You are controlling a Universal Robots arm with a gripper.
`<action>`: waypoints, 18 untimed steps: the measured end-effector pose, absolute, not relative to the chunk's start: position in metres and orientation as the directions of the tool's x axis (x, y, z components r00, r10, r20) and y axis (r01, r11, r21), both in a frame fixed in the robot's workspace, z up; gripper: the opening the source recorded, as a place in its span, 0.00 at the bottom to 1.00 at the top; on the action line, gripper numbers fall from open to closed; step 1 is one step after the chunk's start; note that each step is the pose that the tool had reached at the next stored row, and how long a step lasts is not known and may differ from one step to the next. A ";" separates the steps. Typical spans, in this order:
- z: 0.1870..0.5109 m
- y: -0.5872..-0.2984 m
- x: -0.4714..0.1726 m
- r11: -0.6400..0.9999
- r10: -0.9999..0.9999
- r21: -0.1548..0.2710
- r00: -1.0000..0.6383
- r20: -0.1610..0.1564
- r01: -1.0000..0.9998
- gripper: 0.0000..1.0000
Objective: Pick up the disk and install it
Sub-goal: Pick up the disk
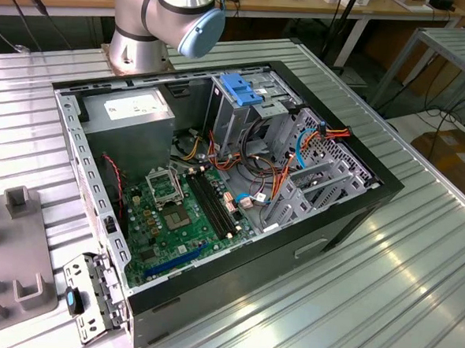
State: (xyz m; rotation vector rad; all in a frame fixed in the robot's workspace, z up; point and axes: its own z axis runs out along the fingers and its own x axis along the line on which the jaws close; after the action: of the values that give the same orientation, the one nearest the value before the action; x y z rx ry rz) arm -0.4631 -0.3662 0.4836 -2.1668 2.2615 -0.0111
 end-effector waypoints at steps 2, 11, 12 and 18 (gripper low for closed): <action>0.486 -0.366 -0.463 0.043 -0.999 -0.012 -0.043 -0.002 -0.999 0.37; 0.493 -0.366 -0.463 0.043 -0.999 -0.012 -0.043 -0.002 -0.999 0.37; 0.495 -0.366 -0.463 0.043 -0.999 -0.012 -0.043 -0.002 -0.999 0.37; 0.502 -0.366 -0.463 0.043 -0.999 -0.012 -0.043 -0.002 -0.999 0.37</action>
State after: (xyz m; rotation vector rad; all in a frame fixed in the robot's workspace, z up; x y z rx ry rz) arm -0.4631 -0.3661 0.5015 -2.1669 2.2616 -0.0109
